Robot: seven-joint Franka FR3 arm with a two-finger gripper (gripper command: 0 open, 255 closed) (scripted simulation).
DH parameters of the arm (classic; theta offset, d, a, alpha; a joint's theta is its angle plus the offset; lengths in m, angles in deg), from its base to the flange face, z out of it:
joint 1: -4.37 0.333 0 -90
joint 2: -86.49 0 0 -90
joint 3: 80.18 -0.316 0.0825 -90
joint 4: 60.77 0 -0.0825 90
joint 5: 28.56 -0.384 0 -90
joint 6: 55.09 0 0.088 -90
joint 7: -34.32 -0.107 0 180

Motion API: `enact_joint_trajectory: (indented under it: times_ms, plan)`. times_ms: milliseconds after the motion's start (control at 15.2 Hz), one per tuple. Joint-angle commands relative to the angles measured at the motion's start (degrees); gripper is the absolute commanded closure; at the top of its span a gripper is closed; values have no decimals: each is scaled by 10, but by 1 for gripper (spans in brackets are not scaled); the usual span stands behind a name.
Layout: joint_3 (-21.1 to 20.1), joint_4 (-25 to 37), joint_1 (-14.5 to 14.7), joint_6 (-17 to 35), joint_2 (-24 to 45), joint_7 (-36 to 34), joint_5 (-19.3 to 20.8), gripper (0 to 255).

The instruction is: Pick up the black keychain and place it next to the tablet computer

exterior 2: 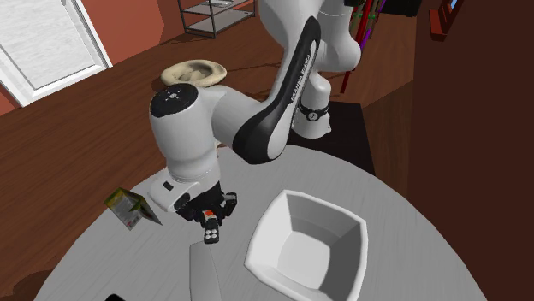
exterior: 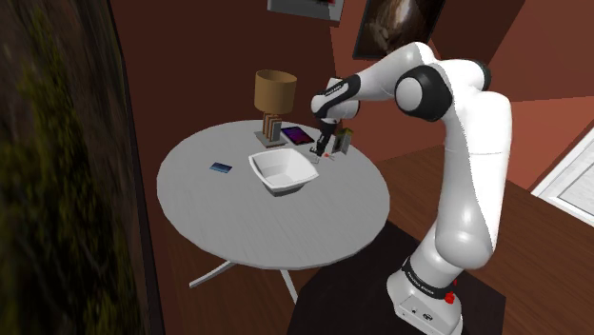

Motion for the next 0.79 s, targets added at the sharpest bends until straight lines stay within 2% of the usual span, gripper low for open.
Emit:
enact_joint_trajectory:
  times_ms: [0, 330, 462, 594, 726]
  plan:
    - [-7, 68, -15, -28, 43, 4, -13, 255]
    - [-25, 263, -60, -108, 161, 3, -37, 255]
    - [-33, 360, -82, -148, 216, -3, -43, 255]
    - [-42, 482, -110, -200, 284, -14, -48, 255]
    - [-44, 477, -110, -189, 289, -13, -50, 255]
